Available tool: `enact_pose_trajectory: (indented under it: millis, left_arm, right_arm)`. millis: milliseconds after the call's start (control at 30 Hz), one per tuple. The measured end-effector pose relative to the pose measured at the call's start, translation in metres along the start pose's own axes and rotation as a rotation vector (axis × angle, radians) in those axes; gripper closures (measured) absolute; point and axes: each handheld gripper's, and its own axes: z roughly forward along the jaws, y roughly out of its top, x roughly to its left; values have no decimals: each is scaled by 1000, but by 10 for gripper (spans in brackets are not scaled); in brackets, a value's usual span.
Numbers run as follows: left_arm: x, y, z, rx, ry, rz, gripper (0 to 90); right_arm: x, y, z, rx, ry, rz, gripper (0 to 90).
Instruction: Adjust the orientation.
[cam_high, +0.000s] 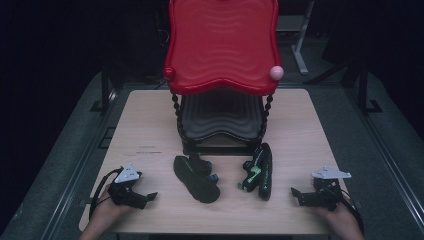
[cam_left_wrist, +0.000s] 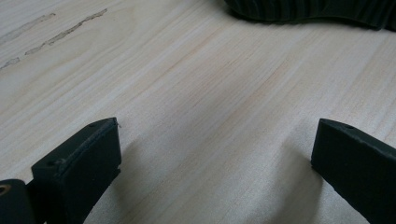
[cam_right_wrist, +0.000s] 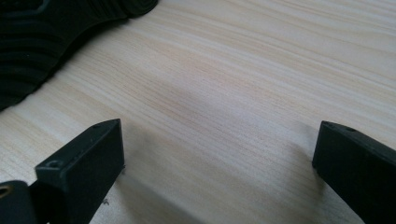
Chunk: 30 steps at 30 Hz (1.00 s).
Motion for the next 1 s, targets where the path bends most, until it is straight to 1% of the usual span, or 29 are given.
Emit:
enact_pose_trajectory:
  millis: [233,267,333,367,400,433,467,500,533,567,600,633,667,733,767,833,867,900,933,967,1000]
  left_arm:
    - [0,0,-1,-5,5,-2,24]
    - [1,-1,-2,-16,1,-3,54]
    - [1,-1,-3,-20,-2,0,118]
    - [3,-1,-4,-32,-14,1,160]
    - [3,-1,-4,-32,-14,1,166]
    - [4,0,-7,-33,-21,-6,206]
    - [4,0,-7,-33,-21,-6,274]
    - [5,2,-11,-44,-31,-15,341]
    - [5,2,-11,-44,-31,-15,359]
    - [5,6,-16,-59,-35,-35,413]
    - [5,6,-16,-59,-35,-35,471]
    - [4,10,-19,-72,-35,-38,471]
    - [3,12,-21,-80,-33,-37,521]
    - [2,19,-24,-93,-35,-48,607]
    - [1,26,-28,-101,-48,-55,716]
    - [0,33,-30,-114,-62,-66,827]
    - [0,33,-30,-114,-62,-66,870]
    - [-1,39,-31,-118,-79,-69,900]
    - [-1,39,-31,-118,-79,-69,900]
    - [-3,45,-30,-121,-92,-67,900]
    - [-4,48,-30,-122,-96,-62,900]
  right_arm:
    - [0,0,0,-1,0,0,17]
    - [0,0,0,-1,0,0,18]
    - [0,0,0,0,0,0,17]
    - [0,0,0,0,0,0,17]
    - [0,0,0,0,0,0,17]
    - [0,0,0,-1,1,-1,18]
    - [0,0,0,-1,1,-1,18]
    - [0,0,0,0,2,-2,17]
    - [0,0,0,0,2,-2,17]
    - [0,0,0,-1,2,-3,18]
    - [0,0,0,-1,2,-3,18]
    - [0,0,0,-1,2,-3,18]
    - [0,0,0,-1,2,-3,17]
    - [0,0,0,-1,2,-3,18]
    - [0,0,0,-1,2,-3,17]
    - [0,0,0,-1,3,-3,17]
    - [0,0,0,-1,3,-3,17]
    - [0,0,0,0,3,-2,18]
    - [0,0,0,0,3,-2,18]
    - [0,0,1,0,3,-3,17]
    - [0,0,1,0,3,-3,17]
